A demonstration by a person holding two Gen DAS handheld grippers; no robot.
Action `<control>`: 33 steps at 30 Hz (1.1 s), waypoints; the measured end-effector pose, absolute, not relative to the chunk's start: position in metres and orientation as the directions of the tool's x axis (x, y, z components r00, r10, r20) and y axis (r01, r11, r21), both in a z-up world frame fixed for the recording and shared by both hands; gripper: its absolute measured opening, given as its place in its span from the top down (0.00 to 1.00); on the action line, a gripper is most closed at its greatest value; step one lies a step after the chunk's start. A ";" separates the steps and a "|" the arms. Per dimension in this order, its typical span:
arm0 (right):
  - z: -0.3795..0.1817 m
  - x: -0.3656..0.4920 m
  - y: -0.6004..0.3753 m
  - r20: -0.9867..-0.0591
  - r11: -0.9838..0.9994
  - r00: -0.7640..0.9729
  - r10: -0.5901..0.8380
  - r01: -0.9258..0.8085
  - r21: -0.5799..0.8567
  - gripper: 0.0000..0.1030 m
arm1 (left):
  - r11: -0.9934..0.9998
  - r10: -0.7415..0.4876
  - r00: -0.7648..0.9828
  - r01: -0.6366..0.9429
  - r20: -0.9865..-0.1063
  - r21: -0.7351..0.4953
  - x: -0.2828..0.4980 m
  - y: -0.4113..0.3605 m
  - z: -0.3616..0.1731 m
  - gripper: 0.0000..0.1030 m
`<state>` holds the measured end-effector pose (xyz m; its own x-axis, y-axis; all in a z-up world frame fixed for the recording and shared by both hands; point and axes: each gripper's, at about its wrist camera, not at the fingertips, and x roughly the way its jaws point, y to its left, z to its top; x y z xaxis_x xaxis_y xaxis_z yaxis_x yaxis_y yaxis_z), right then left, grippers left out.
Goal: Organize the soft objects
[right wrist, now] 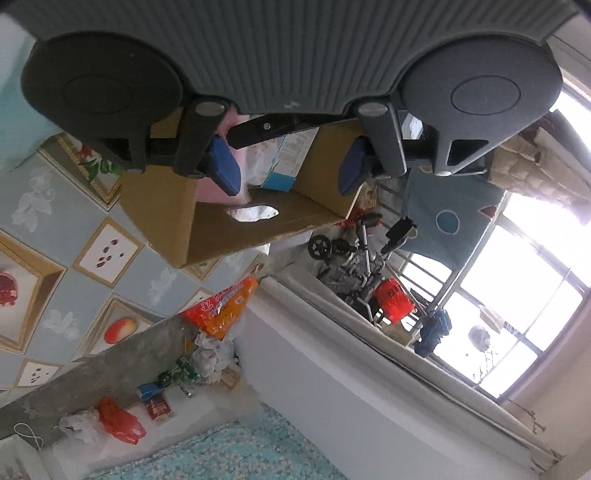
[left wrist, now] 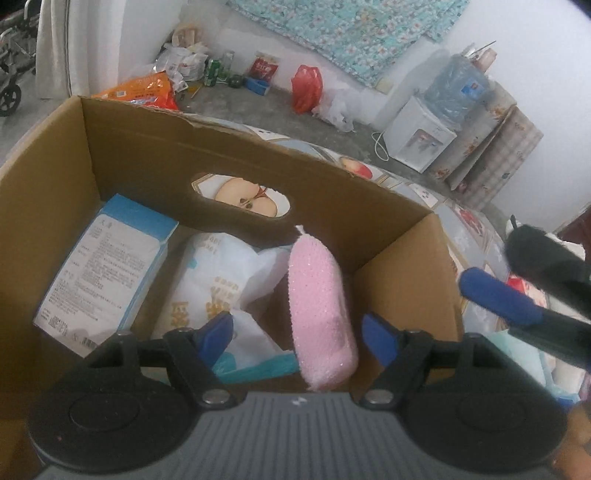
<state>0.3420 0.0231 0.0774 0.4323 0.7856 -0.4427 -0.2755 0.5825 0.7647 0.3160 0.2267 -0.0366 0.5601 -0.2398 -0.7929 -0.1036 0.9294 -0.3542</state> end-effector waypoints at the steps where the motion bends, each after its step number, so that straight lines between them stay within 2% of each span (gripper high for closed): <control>1: 0.077 0.342 0.020 -0.440 0.582 0.436 0.785 -0.274 0.766 0.42 | 0.930 -0.239 0.559 -0.104 -0.794 -0.353 0.316 0.227 -0.036 0.24; 7: 0.088 0.329 0.006 -0.423 0.574 0.448 0.788 -0.284 0.768 0.39 | 0.928 -0.216 0.591 -0.123 -0.777 -0.352 0.306 0.226 -0.017 0.24; 9: 0.098 0.318 -0.001 -0.416 0.570 0.450 0.790 -0.293 0.768 0.33 | 0.928 -0.203 0.611 -0.130 -0.765 -0.350 0.296 0.226 -0.004 0.23; 11: 0.109 0.305 -0.012 -0.399 0.561 0.449 0.799 -0.323 0.762 0.20 | 0.927 -0.178 0.644 -0.143 -0.744 -0.346 0.280 0.226 0.013 0.22; 16: 0.140 0.258 -0.060 -0.359 0.557 0.486 0.797 -0.362 0.747 0.11 | 0.961 -0.124 0.736 -0.078 -0.665 -0.266 0.225 0.208 0.066 0.13; 18: 0.150 0.236 -0.084 -0.342 0.558 0.507 0.791 -0.370 0.743 0.02 | 0.972 -0.125 0.764 -0.034 -0.633 -0.233 0.197 0.194 0.084 0.12; 20: 0.157 0.210 -0.113 -0.309 0.559 0.547 0.778 -0.378 0.738 0.01 | 0.977 -0.152 0.782 0.026 -0.604 -0.213 0.173 0.178 0.097 0.07; 26: 0.161 0.121 -0.201 -0.270 0.625 0.692 0.670 -0.329 0.707 0.01 | 0.947 -0.321 0.802 0.257 -0.503 -0.195 0.090 0.122 0.102 0.02; 33: 0.129 0.035 -0.266 -0.288 0.672 0.785 0.549 -0.210 0.710 0.01 | 0.874 -0.485 0.722 0.424 -0.494 -0.239 0.046 0.054 0.072 0.02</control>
